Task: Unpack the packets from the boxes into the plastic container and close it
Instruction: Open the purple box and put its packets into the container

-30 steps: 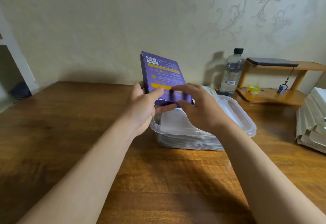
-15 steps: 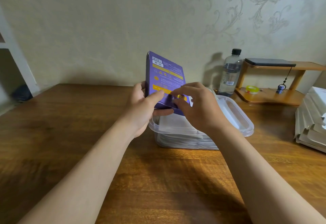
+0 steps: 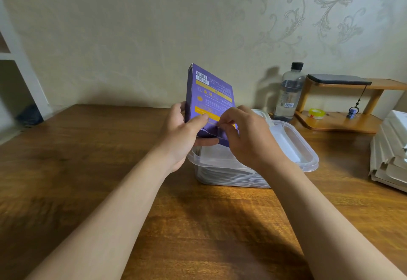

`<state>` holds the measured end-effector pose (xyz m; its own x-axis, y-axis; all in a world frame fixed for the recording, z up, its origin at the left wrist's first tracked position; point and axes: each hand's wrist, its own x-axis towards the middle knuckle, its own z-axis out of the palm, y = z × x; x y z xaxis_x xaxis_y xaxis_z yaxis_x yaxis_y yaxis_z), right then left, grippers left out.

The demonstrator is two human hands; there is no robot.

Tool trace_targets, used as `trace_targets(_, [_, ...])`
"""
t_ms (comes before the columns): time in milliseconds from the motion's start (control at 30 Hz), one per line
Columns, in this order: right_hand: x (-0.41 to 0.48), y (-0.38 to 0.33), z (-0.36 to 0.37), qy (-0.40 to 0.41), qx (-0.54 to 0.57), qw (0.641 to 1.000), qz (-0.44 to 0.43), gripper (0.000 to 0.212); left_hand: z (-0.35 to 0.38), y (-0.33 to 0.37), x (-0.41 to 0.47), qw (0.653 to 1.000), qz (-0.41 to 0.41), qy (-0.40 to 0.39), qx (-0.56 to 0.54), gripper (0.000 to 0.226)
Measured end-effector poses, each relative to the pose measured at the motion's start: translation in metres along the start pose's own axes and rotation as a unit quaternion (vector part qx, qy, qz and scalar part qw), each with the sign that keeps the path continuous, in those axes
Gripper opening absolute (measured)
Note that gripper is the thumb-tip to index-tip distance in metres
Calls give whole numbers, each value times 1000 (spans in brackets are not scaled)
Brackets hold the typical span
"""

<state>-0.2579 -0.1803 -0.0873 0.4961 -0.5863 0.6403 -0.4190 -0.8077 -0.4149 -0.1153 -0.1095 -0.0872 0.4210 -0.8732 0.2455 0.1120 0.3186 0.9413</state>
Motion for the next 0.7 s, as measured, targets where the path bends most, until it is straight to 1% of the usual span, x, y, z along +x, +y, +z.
trace_targets(233, [-2,0,1,14,-1,1000,-20,9,2,6,-4,999,-8,7,-42,16])
trace_targets(333, [-4,-2,3,35,-16,998,-48,12,1,7,-4,997,-16,25,-69,12])
trace_targets(367, [-4,-3,3,43,-27,997,-61,13,1,8,-4,996,-21,34,-81,12])
trace_targets(467, [-6,-5,5,58,-56,993,-91,9,-1,8,-4,992,-35,52,-108,22])
trace_targets(600, [-7,-6,4,60,-73,990,-106,5,-1,9,-5,989,-38,60,-127,16])
trace_targets(700, [-8,-7,4,51,-73,990,-110,6,-2,8,-5,988,-37,66,-131,17])
